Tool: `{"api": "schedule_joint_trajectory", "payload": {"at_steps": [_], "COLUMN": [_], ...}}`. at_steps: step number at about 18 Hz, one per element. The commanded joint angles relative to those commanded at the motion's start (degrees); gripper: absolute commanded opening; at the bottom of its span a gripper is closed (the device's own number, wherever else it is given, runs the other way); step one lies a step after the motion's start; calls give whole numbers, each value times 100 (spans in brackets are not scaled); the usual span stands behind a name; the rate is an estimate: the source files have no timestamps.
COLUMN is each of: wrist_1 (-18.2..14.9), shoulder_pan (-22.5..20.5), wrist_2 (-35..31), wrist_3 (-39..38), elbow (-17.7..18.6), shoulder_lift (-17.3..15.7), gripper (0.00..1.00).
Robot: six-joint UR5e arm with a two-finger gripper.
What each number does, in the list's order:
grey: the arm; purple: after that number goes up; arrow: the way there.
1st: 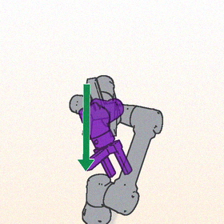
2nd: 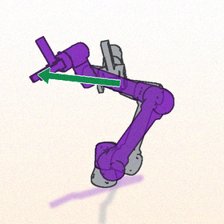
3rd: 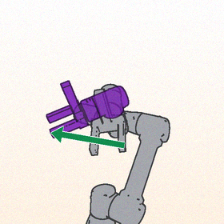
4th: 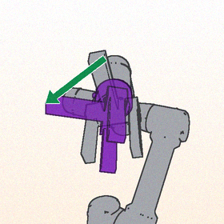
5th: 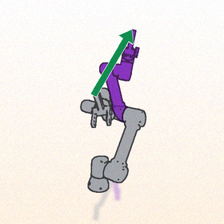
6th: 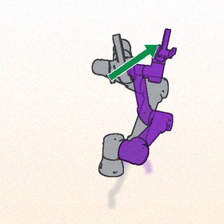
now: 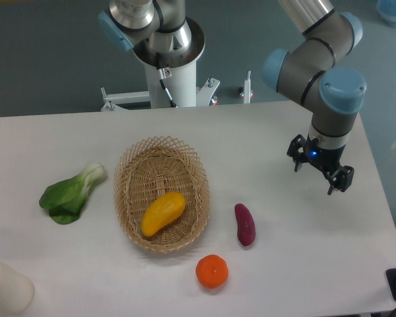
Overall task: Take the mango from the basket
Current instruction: 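Move the open gripper from beside the table over the wicker basket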
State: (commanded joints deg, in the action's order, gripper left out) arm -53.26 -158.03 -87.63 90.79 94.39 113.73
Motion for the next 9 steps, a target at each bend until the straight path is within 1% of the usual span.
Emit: {"api": "schedule_joint_trajectory", "payload": {"at_steps": [7,9], "wrist_1": [-18,-18], "shoulder_pan": [175,281], "wrist_2": [-9,-9], "wrist_3": [-26,-218], "elbow": [-44,-44], "shoulder_lift": [0,0], "gripper": [100,100]}}
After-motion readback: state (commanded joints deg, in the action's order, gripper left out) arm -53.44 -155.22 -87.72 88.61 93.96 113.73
